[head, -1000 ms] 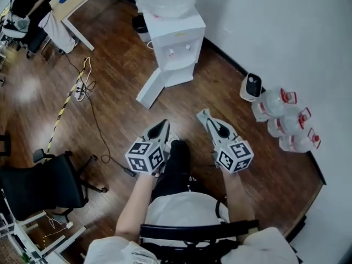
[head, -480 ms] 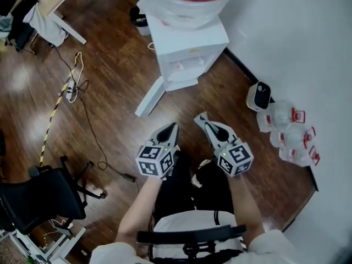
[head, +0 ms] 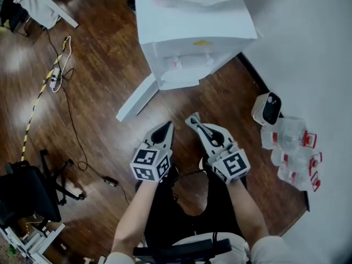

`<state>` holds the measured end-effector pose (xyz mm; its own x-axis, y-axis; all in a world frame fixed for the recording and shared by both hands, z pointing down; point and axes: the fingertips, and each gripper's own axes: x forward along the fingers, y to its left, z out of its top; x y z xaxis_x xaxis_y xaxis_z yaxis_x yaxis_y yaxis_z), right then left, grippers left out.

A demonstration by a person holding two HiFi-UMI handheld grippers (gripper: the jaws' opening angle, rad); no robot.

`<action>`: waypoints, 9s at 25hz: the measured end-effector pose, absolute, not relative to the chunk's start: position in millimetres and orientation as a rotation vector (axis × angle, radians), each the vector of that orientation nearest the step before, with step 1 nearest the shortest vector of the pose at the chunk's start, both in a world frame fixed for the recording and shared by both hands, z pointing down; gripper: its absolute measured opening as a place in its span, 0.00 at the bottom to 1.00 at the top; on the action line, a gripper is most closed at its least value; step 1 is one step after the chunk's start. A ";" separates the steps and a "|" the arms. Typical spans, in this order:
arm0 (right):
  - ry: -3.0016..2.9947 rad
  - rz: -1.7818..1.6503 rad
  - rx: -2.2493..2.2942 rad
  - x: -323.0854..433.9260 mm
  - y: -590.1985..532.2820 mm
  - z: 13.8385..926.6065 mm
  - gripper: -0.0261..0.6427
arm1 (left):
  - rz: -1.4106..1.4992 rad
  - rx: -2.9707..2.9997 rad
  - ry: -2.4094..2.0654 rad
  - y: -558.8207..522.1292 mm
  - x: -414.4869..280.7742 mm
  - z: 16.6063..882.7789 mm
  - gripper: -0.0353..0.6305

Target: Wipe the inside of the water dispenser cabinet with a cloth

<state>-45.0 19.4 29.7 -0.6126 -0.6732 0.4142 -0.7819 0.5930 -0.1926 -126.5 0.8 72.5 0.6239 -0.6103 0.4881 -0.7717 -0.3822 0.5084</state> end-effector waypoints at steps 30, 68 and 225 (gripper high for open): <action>-2.969 0.194 1.603 -91.5 -163.2 367.6 0.10 | 0.181 2.161 -1.238 -119.0 -143.2 286.8 0.05; -2.842 0.549 1.292 -138.3 -233.2 505.2 0.10 | 0.451 2.134 -1.250 -130.8 -139.9 350.7 0.05; -2.453 1.115 1.837 -73.0 -370.8 561.4 0.10 | 0.460 2.069 -1.208 -114.7 -149.3 350.7 0.05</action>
